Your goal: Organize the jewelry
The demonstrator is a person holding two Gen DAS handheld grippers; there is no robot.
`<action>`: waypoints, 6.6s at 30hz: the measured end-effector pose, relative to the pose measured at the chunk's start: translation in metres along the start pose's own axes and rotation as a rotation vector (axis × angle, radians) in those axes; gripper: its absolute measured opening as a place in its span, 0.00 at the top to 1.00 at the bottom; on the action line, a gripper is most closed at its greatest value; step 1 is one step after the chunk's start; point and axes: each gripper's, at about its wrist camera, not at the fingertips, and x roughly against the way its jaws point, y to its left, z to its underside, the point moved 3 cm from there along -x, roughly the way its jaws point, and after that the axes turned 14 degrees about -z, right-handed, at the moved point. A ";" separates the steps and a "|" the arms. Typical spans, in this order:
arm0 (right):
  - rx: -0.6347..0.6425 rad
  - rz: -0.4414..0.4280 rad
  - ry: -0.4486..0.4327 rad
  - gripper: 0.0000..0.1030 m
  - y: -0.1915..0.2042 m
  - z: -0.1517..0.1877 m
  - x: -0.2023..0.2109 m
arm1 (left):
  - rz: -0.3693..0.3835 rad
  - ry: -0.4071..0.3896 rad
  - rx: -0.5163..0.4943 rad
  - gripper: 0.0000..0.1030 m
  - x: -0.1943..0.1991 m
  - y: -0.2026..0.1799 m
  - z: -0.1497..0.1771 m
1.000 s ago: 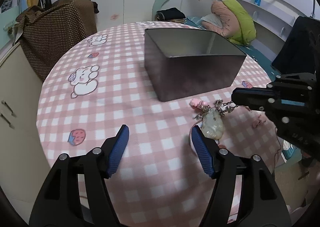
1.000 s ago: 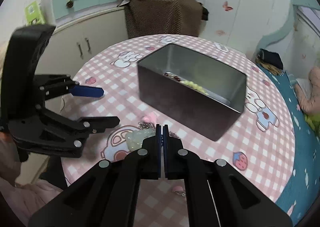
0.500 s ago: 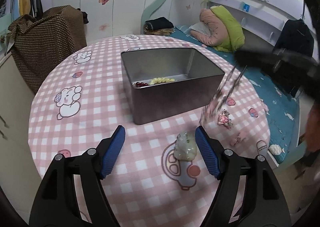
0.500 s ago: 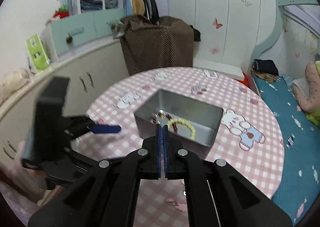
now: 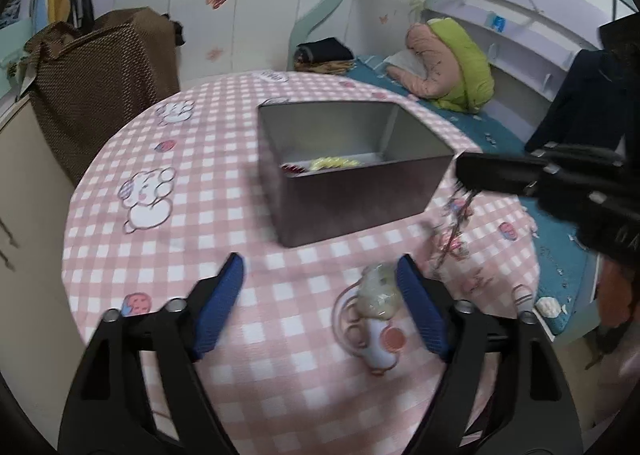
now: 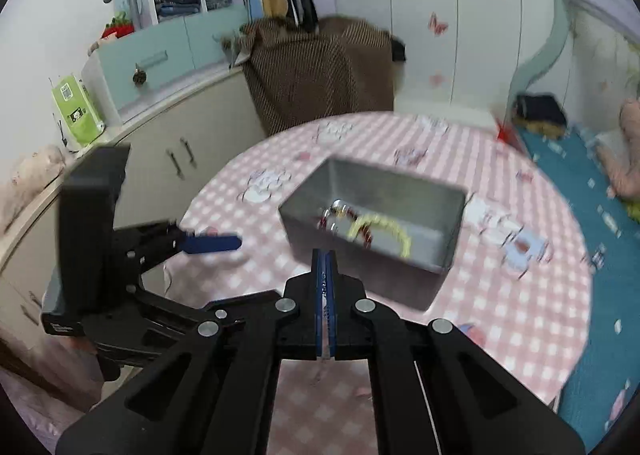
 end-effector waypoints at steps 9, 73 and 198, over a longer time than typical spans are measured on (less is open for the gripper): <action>0.031 -0.005 -0.031 0.98 0.005 -0.010 0.011 | 0.063 -0.072 -0.028 0.19 -0.003 -0.018 -0.014; 0.050 -0.018 -0.026 0.98 0.008 -0.008 0.028 | 0.286 -0.205 -0.249 0.71 -0.012 -0.046 -0.002; 0.091 -0.035 -0.079 0.67 -0.004 -0.030 0.000 | 0.158 -0.327 -0.098 0.94 0.062 -0.010 -0.083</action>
